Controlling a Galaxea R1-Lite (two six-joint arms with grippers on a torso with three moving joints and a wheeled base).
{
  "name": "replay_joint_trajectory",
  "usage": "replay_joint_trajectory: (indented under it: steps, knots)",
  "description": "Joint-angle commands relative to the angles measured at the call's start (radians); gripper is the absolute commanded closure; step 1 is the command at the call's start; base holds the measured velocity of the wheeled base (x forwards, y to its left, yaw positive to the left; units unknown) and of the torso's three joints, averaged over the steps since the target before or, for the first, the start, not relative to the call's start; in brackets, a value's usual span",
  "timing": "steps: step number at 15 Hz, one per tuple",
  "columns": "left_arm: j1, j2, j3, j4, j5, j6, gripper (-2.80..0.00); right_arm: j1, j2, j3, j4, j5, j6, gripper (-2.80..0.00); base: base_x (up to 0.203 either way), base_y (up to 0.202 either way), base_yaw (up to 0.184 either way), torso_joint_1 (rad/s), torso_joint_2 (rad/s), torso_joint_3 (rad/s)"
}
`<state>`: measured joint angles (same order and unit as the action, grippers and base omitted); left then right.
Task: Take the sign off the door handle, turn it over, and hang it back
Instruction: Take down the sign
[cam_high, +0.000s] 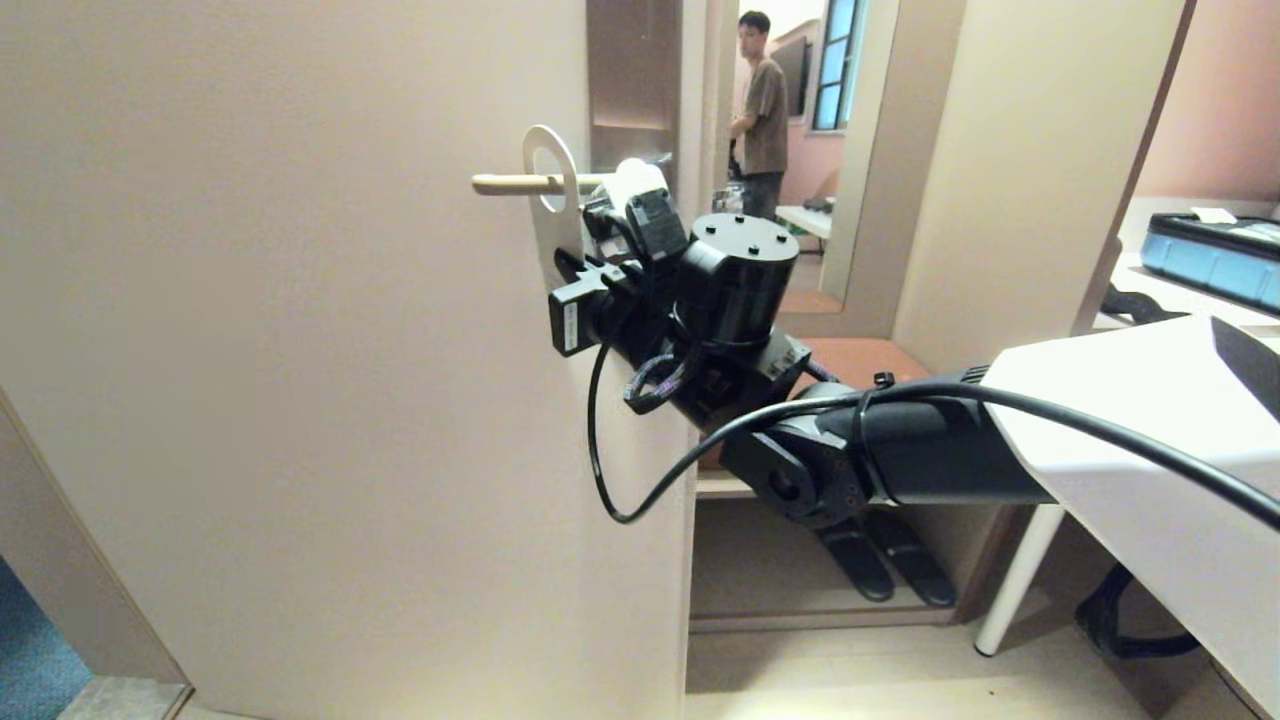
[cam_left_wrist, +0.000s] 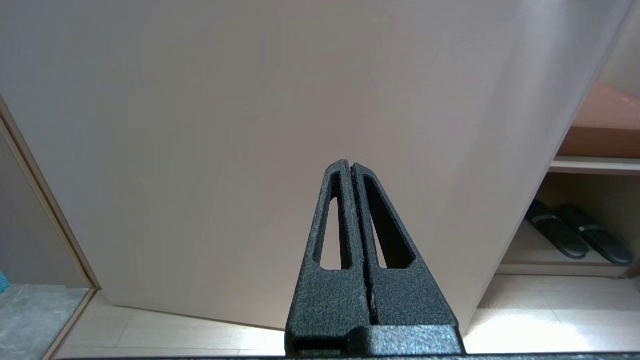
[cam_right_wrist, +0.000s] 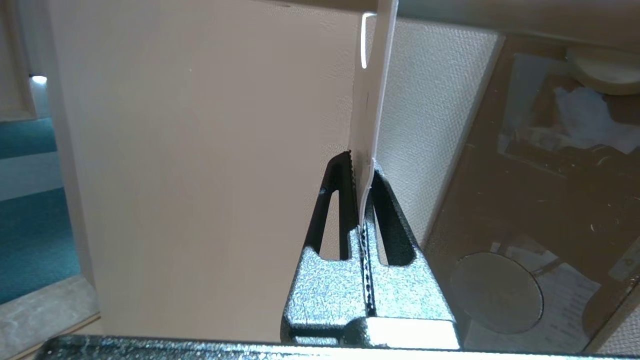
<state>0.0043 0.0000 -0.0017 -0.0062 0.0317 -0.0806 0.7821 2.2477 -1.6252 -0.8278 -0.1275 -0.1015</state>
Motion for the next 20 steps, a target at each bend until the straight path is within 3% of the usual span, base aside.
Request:
replay_joint_trajectory:
  steps: [1, 10, 14, 20]
  knots:
    - [0.0, 0.0, 0.0, 0.0, 0.001, -0.001, 0.0, 0.008, 0.013, -0.025, 0.004, -0.016, -0.001, 0.0, 0.0, 0.0, 0.0, 0.0, 0.0, 0.0]
    - [0.0, 0.0, 0.0, 0.0, 0.001, -0.001, 0.0, 0.035, 0.058, -0.079, 0.018, -0.118, -0.003, 0.0, 0.0, 0.0, 0.0, 0.0, 0.0, 0.0]
    - [0.0, 0.0, 0.0, 0.0, 0.001, -0.001, 0.0, 0.043, 0.075, -0.09, 0.018, -0.119, -0.004, 0.0, 0.0, 0.0, 0.0, 0.0, 0.0, 0.0]
    - [0.0, 0.0, 0.0, 0.0, 0.001, -0.001, 0.0, 0.044, 0.149, -0.223, 0.026, -0.133, -0.016, 0.0, 0.0, 0.0, 0.0, 0.0, 0.0, 0.0]
